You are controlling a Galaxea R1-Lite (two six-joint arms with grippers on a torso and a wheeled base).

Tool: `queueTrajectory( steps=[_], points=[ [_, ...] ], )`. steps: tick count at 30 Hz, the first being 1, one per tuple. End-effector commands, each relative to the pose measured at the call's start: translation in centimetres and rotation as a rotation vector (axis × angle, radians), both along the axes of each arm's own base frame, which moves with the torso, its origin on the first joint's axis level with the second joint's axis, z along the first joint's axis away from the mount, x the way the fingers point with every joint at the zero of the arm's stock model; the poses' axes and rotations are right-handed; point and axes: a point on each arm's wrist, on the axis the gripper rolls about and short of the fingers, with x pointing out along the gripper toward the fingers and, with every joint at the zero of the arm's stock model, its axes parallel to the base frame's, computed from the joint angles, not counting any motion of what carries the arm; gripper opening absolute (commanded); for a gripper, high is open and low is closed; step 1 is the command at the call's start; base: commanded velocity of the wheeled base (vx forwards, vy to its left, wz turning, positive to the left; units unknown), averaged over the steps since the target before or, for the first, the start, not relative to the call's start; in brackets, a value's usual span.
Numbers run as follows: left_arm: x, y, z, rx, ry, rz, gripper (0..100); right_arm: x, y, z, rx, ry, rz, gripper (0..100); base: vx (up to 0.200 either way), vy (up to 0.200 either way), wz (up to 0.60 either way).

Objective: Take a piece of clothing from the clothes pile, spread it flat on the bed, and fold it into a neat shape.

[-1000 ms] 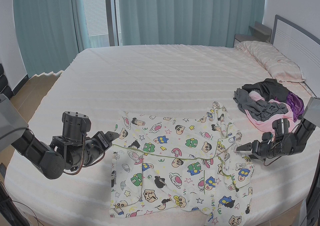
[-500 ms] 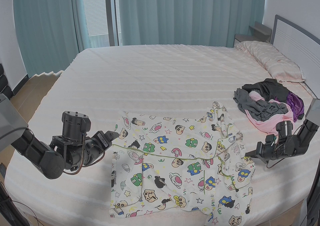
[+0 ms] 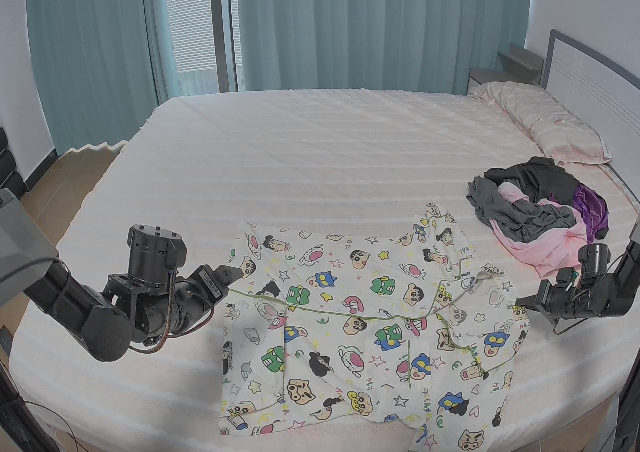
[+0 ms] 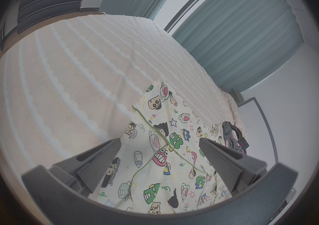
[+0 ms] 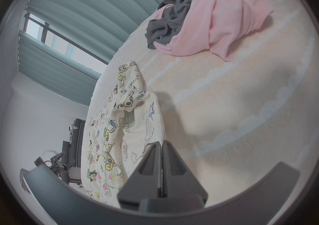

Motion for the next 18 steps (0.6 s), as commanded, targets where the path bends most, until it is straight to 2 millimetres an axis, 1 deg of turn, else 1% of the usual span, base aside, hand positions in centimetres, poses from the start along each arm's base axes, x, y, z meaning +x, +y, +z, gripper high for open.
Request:
queueTrajectory(
  steps=[1, 7, 11, 18],
  points=[
    [-0.1, -0.3, -0.2, 0.003, 0.008, -0.009, 100, -0.3, -0.8, -0.1, -0.002, 0.003, -0.029, 0, 0.000, 0.000, 0.00],
    [-0.3, -0.4, -0.4, 0.006, 0.013, -0.015, 100, 0.0, -1.1, -0.1, -0.004, -0.005, -0.038, 0, 0.000, 0.000, 0.00],
    [-0.3, -0.4, -0.4, 0.006, 0.016, -0.017, 100, 0.2, -1.9, 0.3, -0.019, -0.044, -0.061, 0, 0.000, 0.000, 0.00],
    [-0.4, -0.6, -0.4, 0.008, 0.019, -0.023, 100, 0.1, -2.6, -0.2, -0.029, -0.040, -0.090, 0, 0.000, 0.000, 0.00]
  ],
)
